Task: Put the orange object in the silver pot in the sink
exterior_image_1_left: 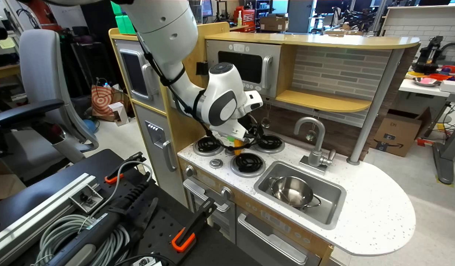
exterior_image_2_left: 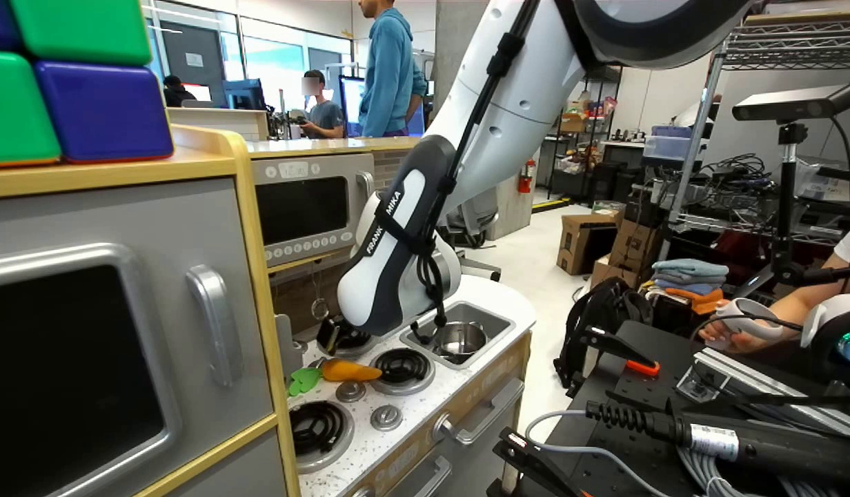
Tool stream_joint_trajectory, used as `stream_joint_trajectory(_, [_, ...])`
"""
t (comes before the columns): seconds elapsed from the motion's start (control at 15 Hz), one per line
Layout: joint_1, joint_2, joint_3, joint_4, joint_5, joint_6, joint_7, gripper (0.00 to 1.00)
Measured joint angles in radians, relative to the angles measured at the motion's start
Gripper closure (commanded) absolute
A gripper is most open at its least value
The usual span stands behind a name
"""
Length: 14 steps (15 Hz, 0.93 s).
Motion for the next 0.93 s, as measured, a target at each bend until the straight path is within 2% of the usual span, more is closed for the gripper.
stream_joint_trajectory(0.33, [-0.012,0.0,0.076,0.024,0.0,0.0,0.017,0.0])
stream_joint_trajectory(0.67, [-0.015,0.021,0.087,0.023,0.0,-0.015,0.038,0.0])
stream_joint_trajectory(0.73, [-0.015,0.029,0.088,0.023,0.0,-0.018,0.041,0.03])
stream_joint_trajectory(0.8, [-0.016,0.039,0.088,0.023,0.0,-0.022,0.044,0.26])
stream_joint_trajectory(0.93, [-0.016,0.059,0.088,0.022,0.0,-0.033,0.05,0.32])
